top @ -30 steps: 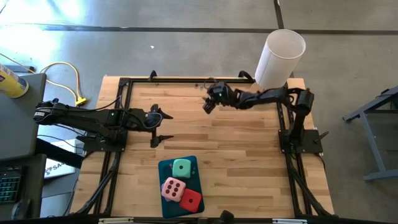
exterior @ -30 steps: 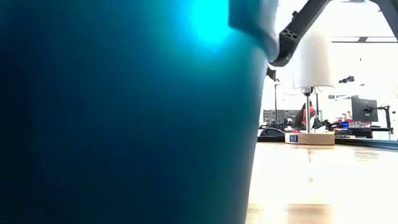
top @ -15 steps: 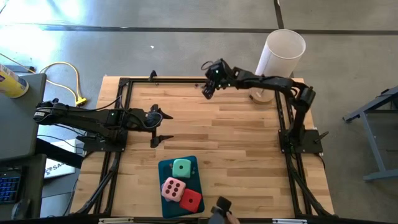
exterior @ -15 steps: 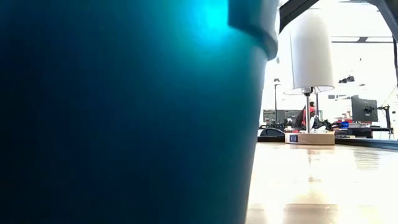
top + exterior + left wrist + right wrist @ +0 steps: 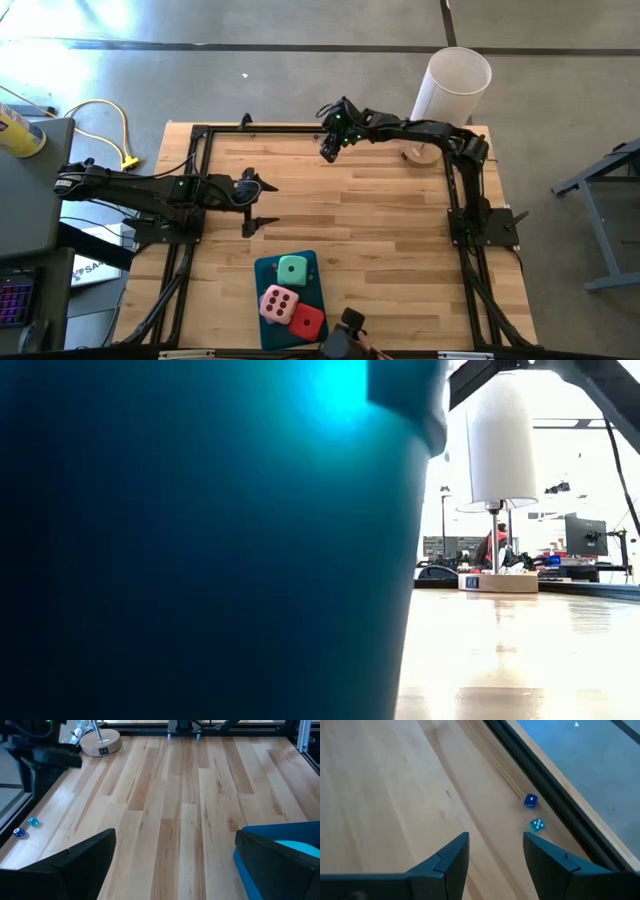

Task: Pick & Place Dice
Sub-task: Put the small light blue die into the blue bin

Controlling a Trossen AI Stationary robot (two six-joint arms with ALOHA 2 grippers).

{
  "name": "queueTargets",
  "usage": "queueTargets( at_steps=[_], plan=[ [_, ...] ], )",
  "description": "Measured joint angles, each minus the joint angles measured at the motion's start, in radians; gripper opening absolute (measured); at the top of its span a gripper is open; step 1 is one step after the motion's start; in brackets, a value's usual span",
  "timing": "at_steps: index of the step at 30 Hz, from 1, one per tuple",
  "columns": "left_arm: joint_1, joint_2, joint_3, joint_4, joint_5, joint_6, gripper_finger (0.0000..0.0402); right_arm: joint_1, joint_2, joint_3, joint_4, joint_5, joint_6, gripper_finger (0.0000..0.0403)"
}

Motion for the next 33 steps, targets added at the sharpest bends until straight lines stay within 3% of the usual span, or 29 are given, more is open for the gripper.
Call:
queueTargets(
  at_steps=[11, 21, 26, 33],
  plan=[
    [0.000, 0.000, 0.000, 0.000, 0.000, -0.010, 0.0400, -0.064, 0.088, 0.072, -0.054, -0.004, 0.032, 0.0177],
    [0.000, 0.000, 0.000, 0.000, 0.000, -0.010, 0.0400, -0.074, 0.091, 0.089, -0.092, -0.038, 0.025, 0.0177],
    [0.000, 0.000, 0.000, 0.006, 0.000, -0.015, 0.0400, -0.042, 0.079, 0.088, -0.099, -0.005, -0.054, 0.0174],
    [-0.002, 0.000, 0.000, 0.043, -0.001, -0.018, 0.0400, 0.069, -0.031, 0.089, -0.162, 0.062, -0.110, 0.0148]
  ],
)
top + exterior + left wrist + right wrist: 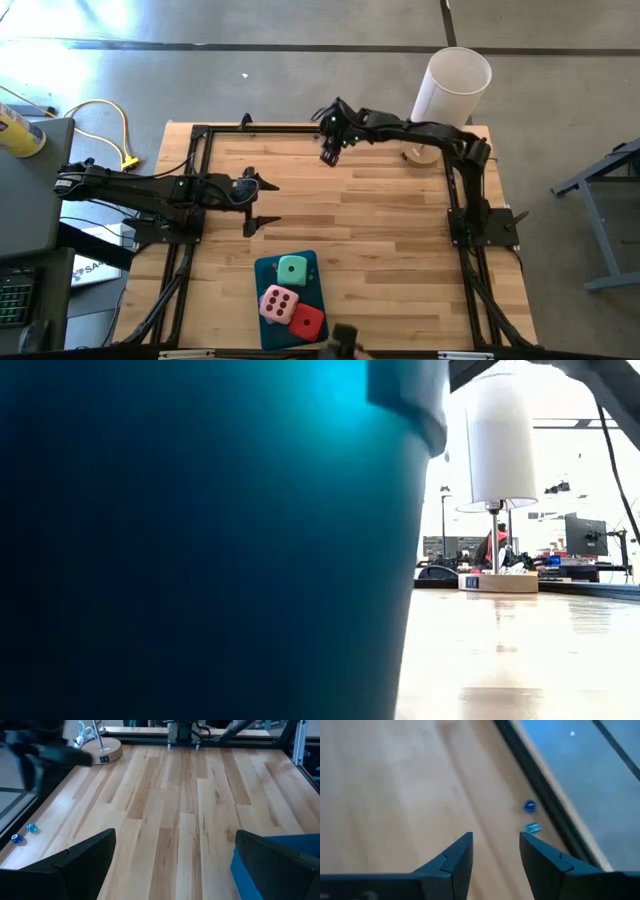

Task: Pick & Place Dice
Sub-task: Put the small light blue die into the blue bin

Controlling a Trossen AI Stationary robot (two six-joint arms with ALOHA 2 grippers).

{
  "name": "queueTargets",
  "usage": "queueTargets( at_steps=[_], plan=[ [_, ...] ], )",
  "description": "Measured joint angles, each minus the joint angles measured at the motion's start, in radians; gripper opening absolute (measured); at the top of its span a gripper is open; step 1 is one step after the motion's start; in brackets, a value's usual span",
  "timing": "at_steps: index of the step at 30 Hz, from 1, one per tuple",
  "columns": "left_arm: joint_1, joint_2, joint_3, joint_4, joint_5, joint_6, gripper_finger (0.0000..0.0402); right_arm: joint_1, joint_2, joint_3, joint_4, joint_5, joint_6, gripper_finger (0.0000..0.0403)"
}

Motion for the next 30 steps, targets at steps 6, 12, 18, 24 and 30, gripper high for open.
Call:
queueTargets(
  at_steps=[6, 12, 18, 24, 30],
  plan=[
    [0.000, 0.000, 0.000, 0.012, 0.000, 0.000, 0.0400, 0.146, -0.106, 0.000, -0.106, 0.038, -0.021, 0.0105],
    [0.000, 0.003, 0.000, 0.012, -0.020, -0.012, 0.0400, 0.285, -0.169, -0.001, -0.177, 0.163, -0.019, 0.0046],
    [0.006, 0.019, 0.000, 0.024, -0.026, -0.008, 0.0400, 0.391, -0.206, -0.010, -0.252, 0.282, 0.047, 0.0006],
    [0.022, 0.033, 0.001, 0.027, -0.040, -0.013, 0.0400, 0.478, -0.233, -0.013, -0.412, 0.441, 0.160, 0.0003],
    [0.023, 0.057, 0.001, 0.067, -0.136, -0.033, 0.0400, 0.564, -0.265, -0.012, -0.519, 0.579, 0.286, 0.0003]
  ],
)
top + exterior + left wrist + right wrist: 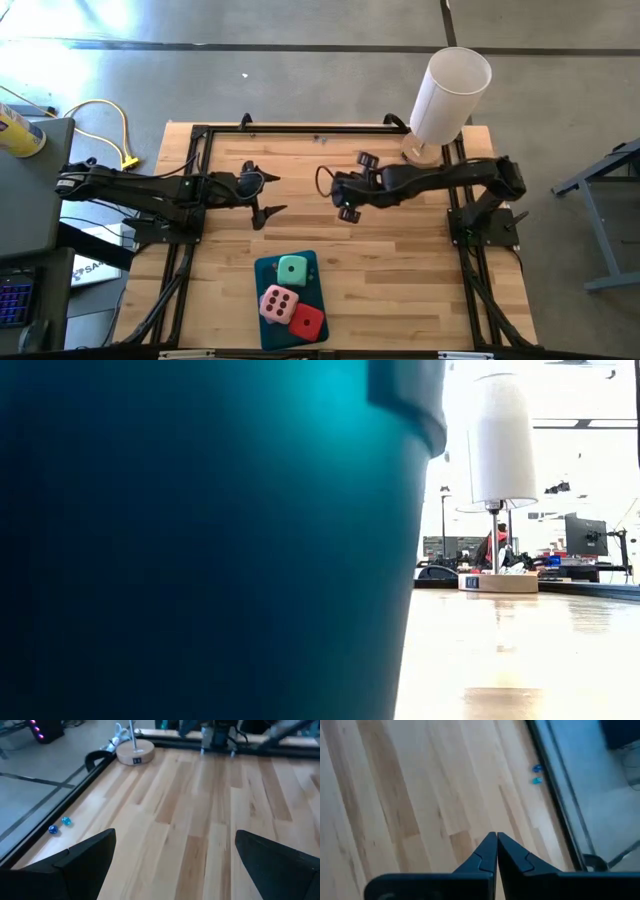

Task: Pick & Place Dice
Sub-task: Put the small light blue die into the blue bin

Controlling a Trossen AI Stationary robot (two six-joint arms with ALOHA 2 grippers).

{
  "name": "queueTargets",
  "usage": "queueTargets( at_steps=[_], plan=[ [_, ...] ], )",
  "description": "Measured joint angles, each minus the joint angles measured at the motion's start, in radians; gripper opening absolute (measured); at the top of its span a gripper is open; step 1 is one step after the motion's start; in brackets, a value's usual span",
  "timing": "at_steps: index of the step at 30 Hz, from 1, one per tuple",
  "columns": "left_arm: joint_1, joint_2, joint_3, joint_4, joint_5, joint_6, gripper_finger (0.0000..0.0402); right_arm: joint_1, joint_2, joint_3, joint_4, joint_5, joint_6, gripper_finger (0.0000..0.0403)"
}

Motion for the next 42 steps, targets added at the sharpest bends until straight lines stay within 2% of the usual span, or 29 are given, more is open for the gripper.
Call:
queueTargets(
  at_steps=[6, 14, 19, 23, 27, 34, 38, 42],
  plan=[
    [0.000, 0.013, 0.000, 0.052, -0.005, -0.012, 0.0400, 0.090, -0.083, -0.084, -0.046, 0.123, 0.151, 0.0003],
    [0.000, 0.014, 0.000, 0.181, -0.002, 0.084, 0.0391, 0.194, -0.297, -0.332, -0.043, 0.130, 0.457, 0.0004],
    [0.029, 0.014, 0.020, 0.241, 0.006, 0.115, 0.0366, 0.277, -0.416, -0.463, -0.028, 0.208, 0.635, 0.0004],
    [0.070, 0.013, 0.050, 0.275, -0.051, 0.133, 0.0345, 0.324, -0.469, -0.536, -0.018, 0.207, 0.736, 0.0004],
    [0.097, 0.013, 0.050, 0.338, -0.064, 0.216, 0.0331, 0.359, -0.478, -0.566, -0.017, 0.208, 0.784, 0.0004],
    [0.109, 0.014, 0.050, 0.420, -0.054, 0.313, 0.0323, 0.405, -0.478, -0.574, -0.017, 0.216, 0.766, 0.0004],
    [0.115, 0.014, 0.051, 0.460, -0.077, 0.253, 0.0312, 0.423, -0.478, -0.574, -0.039, 0.222, 0.764, 0.0004],
    [0.153, 0.015, 0.051, 0.462, -0.079, 0.161, 0.0270, 0.435, -0.478, -0.574, -0.084, 0.220, 0.781, 0.0004]
  ],
)
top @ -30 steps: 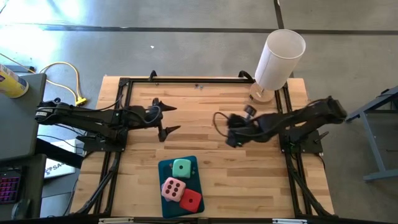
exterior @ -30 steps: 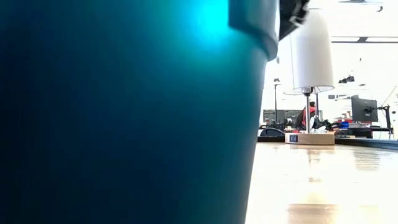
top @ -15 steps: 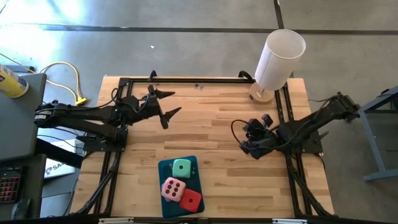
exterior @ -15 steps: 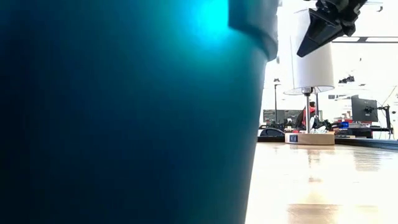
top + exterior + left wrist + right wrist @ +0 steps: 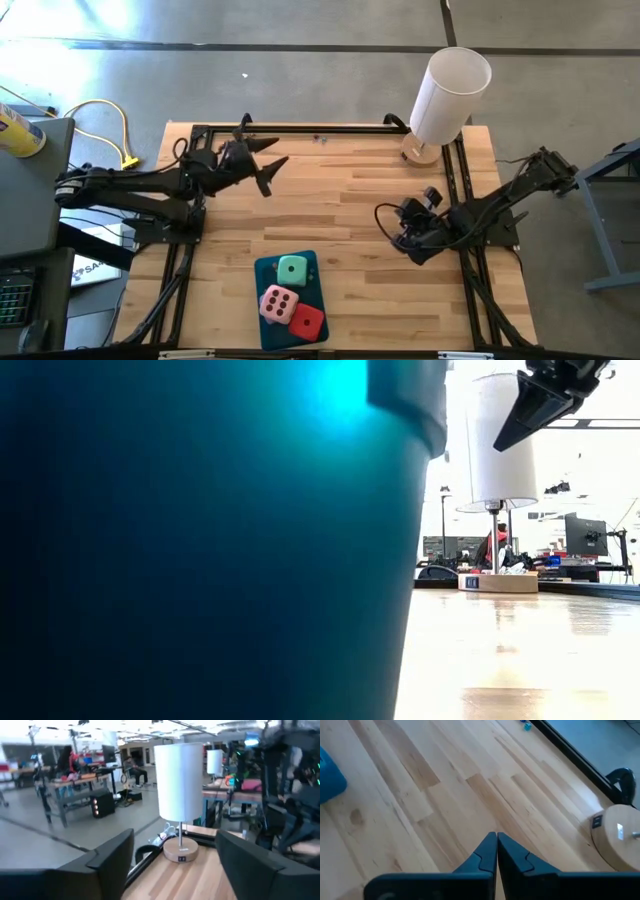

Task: Pick & Place Dice
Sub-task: Put the small light blue die into the blue bin

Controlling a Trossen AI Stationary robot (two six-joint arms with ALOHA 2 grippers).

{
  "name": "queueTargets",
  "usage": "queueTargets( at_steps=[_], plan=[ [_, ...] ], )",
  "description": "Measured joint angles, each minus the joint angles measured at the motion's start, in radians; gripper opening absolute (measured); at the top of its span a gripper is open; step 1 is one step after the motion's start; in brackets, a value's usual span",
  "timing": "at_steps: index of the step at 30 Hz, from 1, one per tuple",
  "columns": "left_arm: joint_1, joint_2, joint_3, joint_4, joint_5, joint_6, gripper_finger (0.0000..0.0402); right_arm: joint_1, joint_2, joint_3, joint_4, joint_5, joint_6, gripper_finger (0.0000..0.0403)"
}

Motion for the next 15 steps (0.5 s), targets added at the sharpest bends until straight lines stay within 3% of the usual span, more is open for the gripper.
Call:
queueTargets(
  at_steps=[7, 15],
  plan=[
    [0.137, 0.052, 0.068, -0.061, 0.188, -0.133, 0.0188, 0.000, -0.009, 0.000, -0.095, 0.028, 0.062, 0.0004],
    [0.269, 0.258, 0.336, -0.400, 0.351, -0.140, 0.0172, -0.001, -0.025, 0.000, -0.116, 0.057, 0.071, 0.0004]
  ],
)
